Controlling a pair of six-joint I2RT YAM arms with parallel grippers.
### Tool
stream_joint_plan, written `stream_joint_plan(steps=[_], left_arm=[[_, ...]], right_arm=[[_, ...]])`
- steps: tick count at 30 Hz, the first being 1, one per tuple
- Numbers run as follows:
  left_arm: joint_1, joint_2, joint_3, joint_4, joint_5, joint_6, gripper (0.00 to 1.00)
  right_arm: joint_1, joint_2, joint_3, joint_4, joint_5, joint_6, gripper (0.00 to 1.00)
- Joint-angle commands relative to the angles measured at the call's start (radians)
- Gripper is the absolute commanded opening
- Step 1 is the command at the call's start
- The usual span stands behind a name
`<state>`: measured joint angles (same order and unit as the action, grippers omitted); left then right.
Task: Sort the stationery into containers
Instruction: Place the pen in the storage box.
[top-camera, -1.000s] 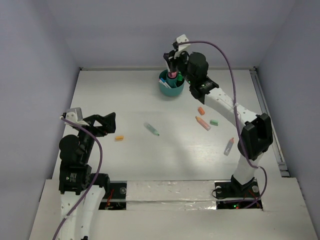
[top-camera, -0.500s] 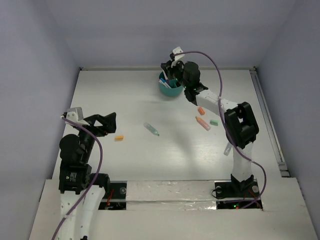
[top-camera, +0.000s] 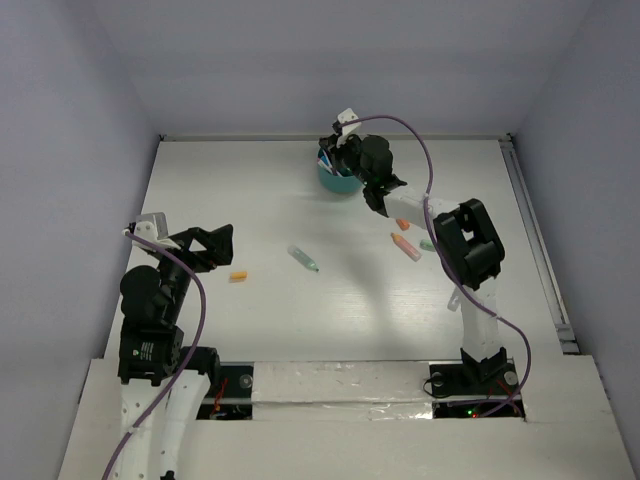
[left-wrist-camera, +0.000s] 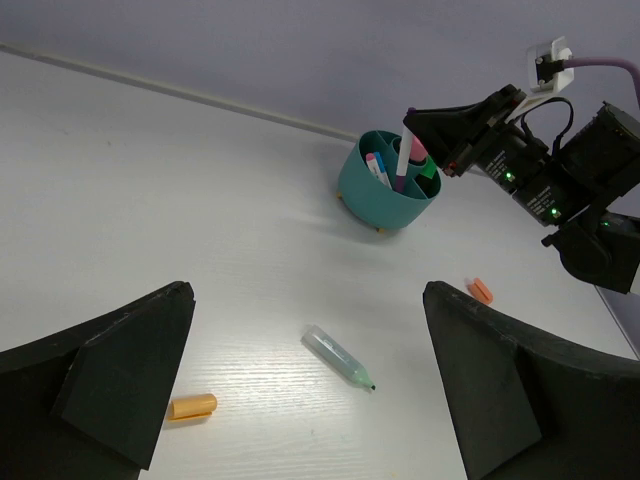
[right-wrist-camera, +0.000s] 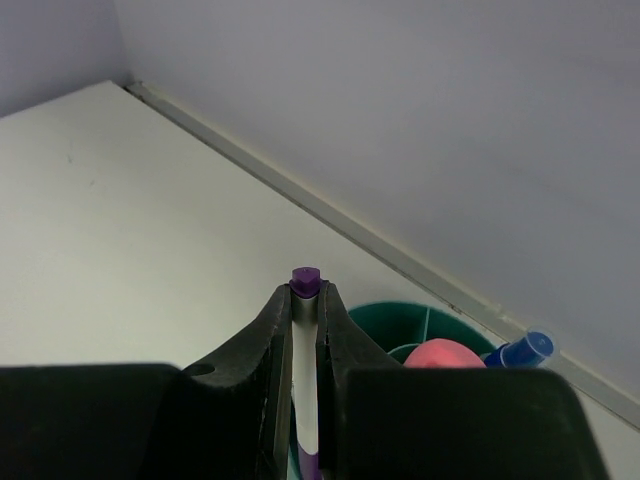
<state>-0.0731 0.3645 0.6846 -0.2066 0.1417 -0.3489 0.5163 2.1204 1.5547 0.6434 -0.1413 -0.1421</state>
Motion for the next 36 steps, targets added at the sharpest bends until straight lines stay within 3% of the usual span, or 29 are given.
stream_joint_plan(steps=[1, 13, 15, 16, 18, 22, 27, 30, 32, 33, 36], left_arm=[[-0.007, 0.008, 0.003, 0.045, 0.010, 0.008, 0.99], [-0.007, 0.008, 0.003, 0.044, 0.009, 0.008, 0.99], [-0.007, 0.007, 0.003, 0.044, 0.009, 0.008, 0.99], [-0.007, 0.007, 0.003, 0.044, 0.009, 0.008, 0.99], [-0.007, 0.007, 0.003, 0.046, 0.012, 0.008, 0.99], [-0.007, 0.004, 0.003, 0.049, 0.013, 0.008, 0.99], [-0.007, -0.010, 0.001, 0.050, 0.015, 0.008, 0.99], [-0.007, -0.015, 0.001, 0.052, 0.021, 0.008, 0.99], [-0.016, -0.019, 0.000, 0.053, 0.024, 0.008, 0.99], [-0.016, -0.021, -0.003, 0.058, 0.029, 0.008, 0.99], [-0.027, -0.004, -0.007, 0.058, 0.039, 0.008, 0.99]], right_arm=[[-0.007, 0.006, 0.022, 0.079, 0.019, -0.042, 0.00], [-0.016, 0.007, -0.013, 0.104, 0.026, -0.048, 0.00], [-0.016, -0.011, -0.047, 0.121, 0.028, -0.034, 0.13], [-0.016, -0.020, -0.057, 0.124, 0.032, -0.028, 0.28], [-0.016, -0.055, -0.090, 0.128, 0.032, -0.008, 0.44], [-0.016, -0.134, -0.143, 0.116, 0.051, 0.030, 0.57], [-0.016, -0.298, -0.306, 0.144, 0.086, 0.119, 0.58], [-0.016, -0.416, -0.393, 0.047, 0.104, 0.216, 0.43], [-0.016, -0.502, -0.433, -0.081, 0.108, 0.309, 0.07], [-0.016, -0.586, -0.515, -0.193, 0.089, 0.393, 0.00], [-0.016, -0.701, -0.636, -0.311, 0.066, 0.456, 0.00]])
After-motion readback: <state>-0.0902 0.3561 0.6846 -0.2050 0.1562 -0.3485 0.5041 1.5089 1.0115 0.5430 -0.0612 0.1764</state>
